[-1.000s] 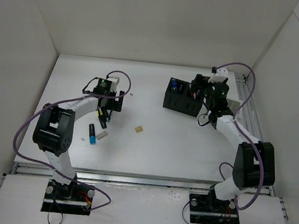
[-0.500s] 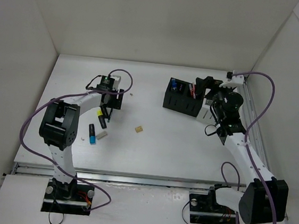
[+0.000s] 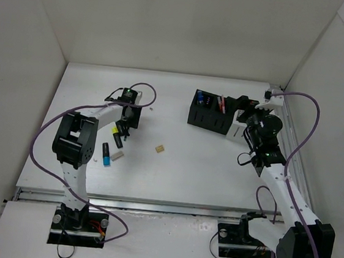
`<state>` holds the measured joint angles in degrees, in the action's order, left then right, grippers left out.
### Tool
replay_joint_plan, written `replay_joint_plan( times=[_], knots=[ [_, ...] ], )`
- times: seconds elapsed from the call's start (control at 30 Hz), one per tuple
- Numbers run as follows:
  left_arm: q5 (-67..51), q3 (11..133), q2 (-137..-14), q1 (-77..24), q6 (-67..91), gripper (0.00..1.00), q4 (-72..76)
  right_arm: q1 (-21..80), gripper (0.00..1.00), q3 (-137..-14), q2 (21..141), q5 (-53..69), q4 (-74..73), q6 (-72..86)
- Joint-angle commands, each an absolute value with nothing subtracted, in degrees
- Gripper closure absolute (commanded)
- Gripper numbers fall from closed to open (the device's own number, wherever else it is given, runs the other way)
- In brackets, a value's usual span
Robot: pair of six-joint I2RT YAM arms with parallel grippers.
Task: Sort the stationery into containers
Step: Pick up the pen from the center of the board.
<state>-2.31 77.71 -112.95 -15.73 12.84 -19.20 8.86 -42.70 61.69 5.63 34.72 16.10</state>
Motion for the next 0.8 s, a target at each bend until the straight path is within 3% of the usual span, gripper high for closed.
replay_joint_plan(
  times=[0.0, 0.1, 0.23, 0.27, 0.57, 0.77],
  knots=[
    [-1.06, 80.6, -111.18, -17.05, 14.5, 0.6, -22.41, 8.7, 0.02, -42.72, 59.68, 5.1, 36.92, 17.14],
    [-0.26, 79.37, -110.66, -17.58, 14.5, 0.67, -22.5, 8.61, 0.02, -42.45, 58.8, 5.01, 36.12, 17.14],
    [-0.44, 78.05, -109.6, -18.9, 14.07, 0.9, -21.8, 8.7, 0.02, -42.54, 58.1, 7.99, 34.11, 17.93],
    [-0.44, 77.79, -109.43, -19.42, 13.89, 1.0, -21.54, 8.7, 0.02, -42.71, 57.83, 9.83, 32.97, 18.54],
    [-3.95, 74.54, -98.54, -24.08, 10.73, 1.0, -16.53, 15.72, 0.02, -42.36, 54.93, 16.51, 26.1, 19.68],
    [-11.77, 67.24, -85.54, -26.89, 10.1, 1.0, -8.88, 23.54, 0.02, -43.16, 61.87, 16.0, 30.66, 24.77]
  ],
)
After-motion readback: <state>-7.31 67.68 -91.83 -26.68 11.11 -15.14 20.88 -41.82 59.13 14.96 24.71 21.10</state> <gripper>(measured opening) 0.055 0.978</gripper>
